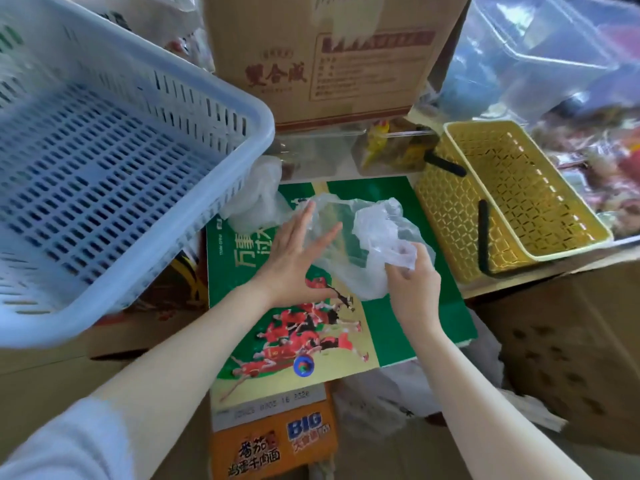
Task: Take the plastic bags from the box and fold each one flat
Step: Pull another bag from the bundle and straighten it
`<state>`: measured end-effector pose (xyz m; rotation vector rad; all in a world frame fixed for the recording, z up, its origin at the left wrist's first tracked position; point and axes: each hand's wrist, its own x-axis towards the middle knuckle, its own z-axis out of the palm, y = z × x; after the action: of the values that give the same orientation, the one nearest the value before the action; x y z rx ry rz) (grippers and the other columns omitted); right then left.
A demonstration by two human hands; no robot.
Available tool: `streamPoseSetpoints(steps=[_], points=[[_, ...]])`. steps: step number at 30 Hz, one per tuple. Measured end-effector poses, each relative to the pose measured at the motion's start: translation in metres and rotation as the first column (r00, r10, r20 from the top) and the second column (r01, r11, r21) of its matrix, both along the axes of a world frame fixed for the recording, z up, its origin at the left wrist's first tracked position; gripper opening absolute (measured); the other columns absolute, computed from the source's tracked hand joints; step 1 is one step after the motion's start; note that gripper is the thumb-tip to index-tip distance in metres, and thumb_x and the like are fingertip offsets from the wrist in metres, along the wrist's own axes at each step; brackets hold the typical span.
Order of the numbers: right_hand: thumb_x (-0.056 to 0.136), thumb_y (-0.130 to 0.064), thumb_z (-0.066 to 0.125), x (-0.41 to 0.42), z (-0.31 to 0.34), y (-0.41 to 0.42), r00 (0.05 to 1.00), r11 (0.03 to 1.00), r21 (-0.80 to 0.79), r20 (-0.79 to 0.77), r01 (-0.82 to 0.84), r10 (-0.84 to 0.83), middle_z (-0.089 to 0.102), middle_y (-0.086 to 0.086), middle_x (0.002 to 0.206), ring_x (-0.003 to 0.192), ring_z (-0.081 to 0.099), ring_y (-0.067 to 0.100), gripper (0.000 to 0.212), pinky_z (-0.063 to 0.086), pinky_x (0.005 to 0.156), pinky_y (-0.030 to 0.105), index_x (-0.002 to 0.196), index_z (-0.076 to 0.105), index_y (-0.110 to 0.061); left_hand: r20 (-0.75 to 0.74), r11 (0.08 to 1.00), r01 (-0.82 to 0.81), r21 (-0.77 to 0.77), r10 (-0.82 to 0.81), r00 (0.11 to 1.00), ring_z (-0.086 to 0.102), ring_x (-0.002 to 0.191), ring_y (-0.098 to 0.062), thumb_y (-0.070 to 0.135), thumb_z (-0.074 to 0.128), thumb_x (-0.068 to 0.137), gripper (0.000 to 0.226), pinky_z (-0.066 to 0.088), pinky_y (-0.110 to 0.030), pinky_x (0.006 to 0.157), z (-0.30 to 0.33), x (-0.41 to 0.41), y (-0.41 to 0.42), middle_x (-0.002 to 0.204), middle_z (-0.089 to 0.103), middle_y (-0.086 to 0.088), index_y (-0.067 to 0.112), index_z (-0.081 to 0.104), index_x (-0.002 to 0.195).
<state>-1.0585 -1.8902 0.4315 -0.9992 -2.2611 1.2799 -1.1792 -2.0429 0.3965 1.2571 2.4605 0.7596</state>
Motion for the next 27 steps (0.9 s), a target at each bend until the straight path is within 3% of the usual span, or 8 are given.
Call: streamPoseSetpoints(steps=[2,4,6,9,12,15,20,27], points=[[0.084,-0.001,0.056,0.005,-0.002,-0.009,0.99,0.989,0.079,0.076,-0.123,0.117,0.052,-0.005,0.066,0.049,0.039,0.011,0.029,0.031,0.05,0.022,0.11,0.053,-0.012,0.368,0.975,-0.082,0.205,0.001,0.93,-0.007,0.141,-0.008,0.072,0.057,0.066,0.099,0.004,-0.04,0.114,0.013,0.027,-0.005,0.154,-0.012,0.013,0.042,0.002,0.144],[0.084,-0.006,0.061,0.011,-0.003,-0.024,0.94,0.936,0.157,0.183,-0.316,0.286,0.058,-0.005,0.088,0.06,0.048,0.015,0.038,0.037,0.058,0.029,0.119,0.05,-0.013,0.777,0.885,-0.334,0.323,-0.047,0.628,0.025,0.137,-0.008,0.079,0.057,0.059,0.104,0.026,-0.039,0.11,0.024,0.047,-0.005,0.152,0.022,0.01,0.037,0.015,0.144],[0.085,-0.027,0.063,0.019,-0.004,-0.038,0.846,0.821,0.238,0.282,-0.519,0.453,0.059,-0.004,0.101,0.083,0.053,0.017,0.04,0.039,0.069,0.03,0.122,0.051,-0.016,0.87,0.82,-0.524,0.231,0.067,0.488,0.042,0.127,-0.012,0.066,0.066,0.065,0.093,0.037,-0.038,0.104,0.031,0.058,-0.002,0.143,0.038,0.01,0.031,0.025,0.142],[0.08,-0.056,0.049,0.039,-0.009,-0.043,0.744,0.634,0.408,0.213,-0.657,0.633,0.062,-0.006,0.111,0.11,0.045,0.015,0.048,0.028,0.084,0.027,0.112,0.059,-0.022,0.783,0.755,-0.638,0.152,0.302,0.543,0.05,0.111,-0.01,0.031,0.062,0.086,0.045,0.044,-0.025,0.091,0.03,0.065,-0.008,0.124,0.046,0.009,0.029,0.042,0.127],[0.08,-0.048,0.049,0.046,-0.015,-0.034,0.939,0.876,0.4,-0.094,-0.27,0.332,0.052,0.001,0.121,0.119,0.037,0.015,0.04,0.022,0.092,0.027,0.109,0.053,-0.021,0.866,0.728,-0.66,0.184,0.198,0.46,0.064,0.096,-0.013,0.02,0.056,0.091,0.018,0.052,-0.029,0.084,0.027,0.072,-0.021,0.115,0.061,0.0,0.026,0.056,0.107],[0.08,-0.042,0.065,0.041,-0.022,-0.018,0.997,0.994,0.093,0.054,-0.055,0.05,0.039,0.003,0.14,0.133,0.029,0.018,0.067,0.021,0.109,0.041,0.135,0.036,-0.017,0.927,0.681,-0.706,0.194,0.108,0.359,0.069,0.078,-0.016,0.012,0.05,0.093,0.015,0.056,-0.032,0.071,0.035,0.081,-0.032,0.103,0.067,-0.004,0.017,0.059,0.104],[0.089,-0.019,0.058,0.047,-0.028,-0.008,0.97,0.963,-0.215,0.143,-0.164,0.197,0.056,-0.003,0.074,0.073,0.052,0.018,0.01,0.039,0.06,0.028,0.084,0.058,-0.011,0.952,0.63,-0.76,0.158,0.108,0.287,0.067,0.076,-0.021,0.013,0.043,0.096,0.02,0.053,-0.04,0.076,0.043,0.09,-0.047,0.086,0.07,-0.006,0.016,0.06,0.104],[0.083,-0.013,0.056,0.064,-0.027,0.016,0.977,0.962,-0.259,0.21,0.09,-0.035,0.037,0.004,0.057,0.059,0.034,0.019,0.019,0.026,0.057,0.029,0.066,0.051,-0.007,0.516,0.686,-0.726,0.035,0.61,0.601,0.048,0.066,-0.018,0.02,0.039,0.098,0.023,0.036,-0.028,0.058,0.025,0.098,-0.092,0.071,0.052,-0.001,0.015,0.056,0.085]])
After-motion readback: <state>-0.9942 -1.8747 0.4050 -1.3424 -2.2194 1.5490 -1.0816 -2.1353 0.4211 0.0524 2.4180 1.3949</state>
